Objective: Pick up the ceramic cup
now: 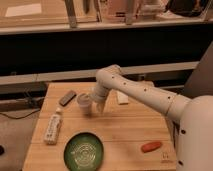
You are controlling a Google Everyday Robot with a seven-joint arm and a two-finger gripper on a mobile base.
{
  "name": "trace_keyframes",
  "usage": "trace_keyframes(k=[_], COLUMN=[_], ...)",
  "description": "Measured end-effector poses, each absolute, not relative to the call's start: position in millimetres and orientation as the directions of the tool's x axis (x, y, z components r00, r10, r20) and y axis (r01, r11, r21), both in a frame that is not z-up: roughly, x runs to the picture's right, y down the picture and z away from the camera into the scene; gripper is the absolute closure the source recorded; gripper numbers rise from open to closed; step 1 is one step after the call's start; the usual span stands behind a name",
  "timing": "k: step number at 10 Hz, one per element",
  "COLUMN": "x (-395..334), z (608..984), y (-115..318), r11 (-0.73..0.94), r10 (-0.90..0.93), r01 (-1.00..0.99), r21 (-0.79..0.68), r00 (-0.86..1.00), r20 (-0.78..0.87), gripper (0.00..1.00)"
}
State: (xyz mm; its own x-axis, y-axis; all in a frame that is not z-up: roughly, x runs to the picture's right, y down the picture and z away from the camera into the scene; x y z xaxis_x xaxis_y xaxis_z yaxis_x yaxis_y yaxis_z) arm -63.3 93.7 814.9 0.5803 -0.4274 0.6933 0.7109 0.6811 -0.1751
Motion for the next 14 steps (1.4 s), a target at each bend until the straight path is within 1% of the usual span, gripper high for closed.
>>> trace_keyframes(k=[7,13,14], x=[-65,-74,-74], z=[825,836,839], y=[99,108,110], r11=[0.665,0.634,0.631], r10=[-0.419,-0.454,-0.461], r01=[0.723,0.750,0.754], r21=[-0.187,-0.186,-0.186], r00=[0.569,0.557,0.556], r20=[0.708,0.696,0.692], gripper=[0.20,0.20,0.24])
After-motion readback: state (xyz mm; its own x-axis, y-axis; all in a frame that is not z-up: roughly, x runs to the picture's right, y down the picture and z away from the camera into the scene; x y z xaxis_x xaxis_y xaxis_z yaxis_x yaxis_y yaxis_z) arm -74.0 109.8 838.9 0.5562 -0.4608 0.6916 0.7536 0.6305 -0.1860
